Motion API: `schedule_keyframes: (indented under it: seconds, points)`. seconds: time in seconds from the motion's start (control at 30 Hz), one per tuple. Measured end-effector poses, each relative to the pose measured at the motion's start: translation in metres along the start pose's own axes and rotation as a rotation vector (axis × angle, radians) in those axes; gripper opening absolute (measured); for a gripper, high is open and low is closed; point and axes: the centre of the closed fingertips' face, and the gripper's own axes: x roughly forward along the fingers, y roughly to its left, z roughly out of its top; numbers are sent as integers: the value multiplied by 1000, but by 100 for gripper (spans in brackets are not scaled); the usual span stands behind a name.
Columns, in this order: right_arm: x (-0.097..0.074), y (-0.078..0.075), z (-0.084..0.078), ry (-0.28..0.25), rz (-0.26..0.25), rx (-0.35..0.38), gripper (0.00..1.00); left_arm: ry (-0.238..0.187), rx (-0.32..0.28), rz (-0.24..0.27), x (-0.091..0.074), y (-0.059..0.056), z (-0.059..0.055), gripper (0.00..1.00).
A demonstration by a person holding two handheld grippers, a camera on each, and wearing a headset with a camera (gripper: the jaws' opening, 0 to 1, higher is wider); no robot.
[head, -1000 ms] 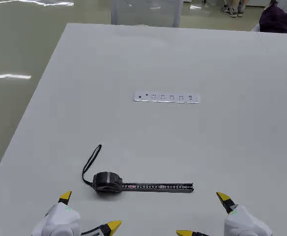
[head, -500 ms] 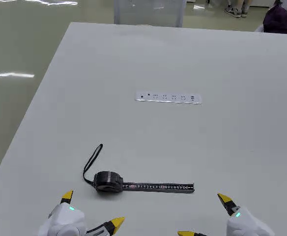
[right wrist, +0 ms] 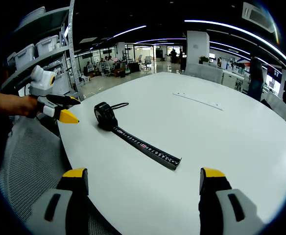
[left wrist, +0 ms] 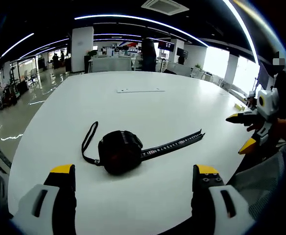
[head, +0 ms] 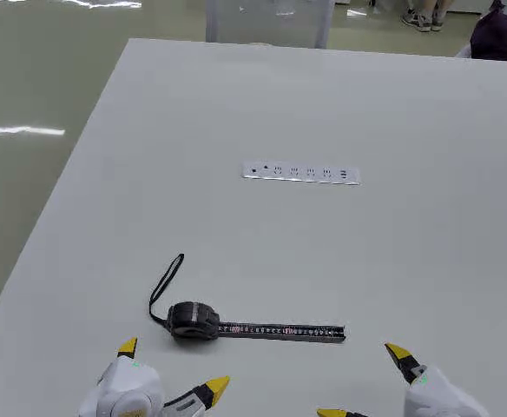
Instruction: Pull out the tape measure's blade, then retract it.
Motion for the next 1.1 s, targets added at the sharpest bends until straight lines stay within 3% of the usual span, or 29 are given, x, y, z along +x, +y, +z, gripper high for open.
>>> schedule_keyframes:
  seconds: [0.33,1.1]
  points:
    - [3,-2,-1,5,36,-29,89,-31,-36,62,6,7,7,94]
    - [18,-21,-7,29,108,-93,74,-22,-142,125,23,18,0,89]
